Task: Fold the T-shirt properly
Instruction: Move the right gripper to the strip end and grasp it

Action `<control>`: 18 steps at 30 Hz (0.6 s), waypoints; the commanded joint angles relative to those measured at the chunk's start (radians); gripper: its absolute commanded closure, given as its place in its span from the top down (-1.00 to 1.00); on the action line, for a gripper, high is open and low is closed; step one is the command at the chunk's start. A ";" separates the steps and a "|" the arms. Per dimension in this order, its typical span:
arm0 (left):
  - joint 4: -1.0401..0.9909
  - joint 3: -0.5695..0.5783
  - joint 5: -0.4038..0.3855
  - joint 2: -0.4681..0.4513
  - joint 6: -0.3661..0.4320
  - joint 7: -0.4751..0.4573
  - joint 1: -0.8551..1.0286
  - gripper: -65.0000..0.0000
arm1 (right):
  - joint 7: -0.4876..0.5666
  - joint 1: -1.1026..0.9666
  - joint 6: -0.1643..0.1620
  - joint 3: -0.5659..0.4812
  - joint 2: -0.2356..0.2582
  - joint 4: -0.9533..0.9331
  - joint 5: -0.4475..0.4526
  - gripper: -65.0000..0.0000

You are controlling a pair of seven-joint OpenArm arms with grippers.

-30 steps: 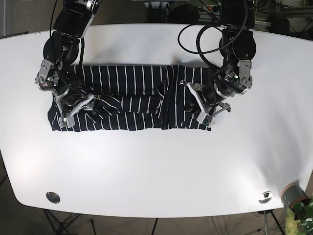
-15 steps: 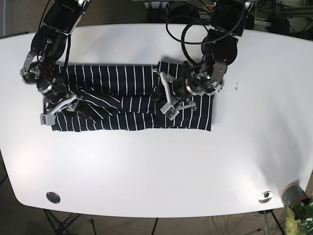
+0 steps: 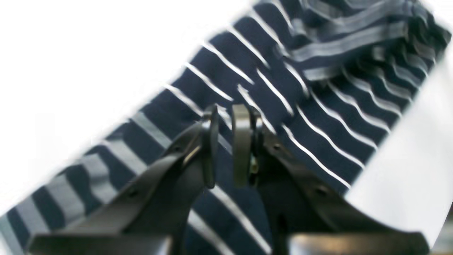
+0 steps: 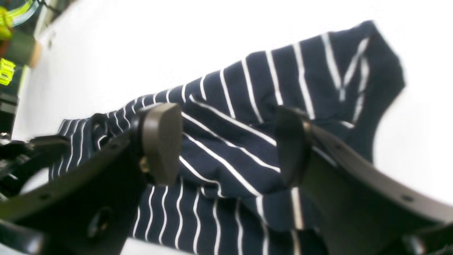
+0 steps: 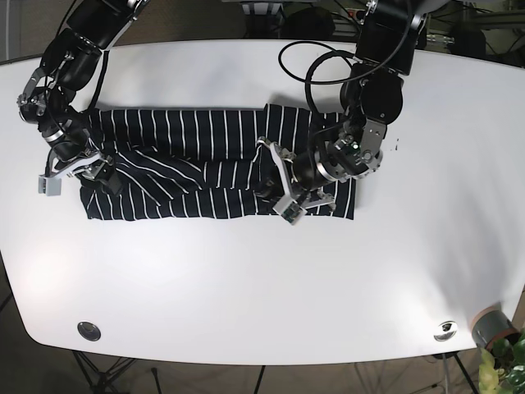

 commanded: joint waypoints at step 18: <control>0.070 -0.409 -0.012 -0.003 -0.213 0.075 0.117 -0.69 | 0.020 0.073 -0.069 0.101 0.087 -0.252 0.023 0.75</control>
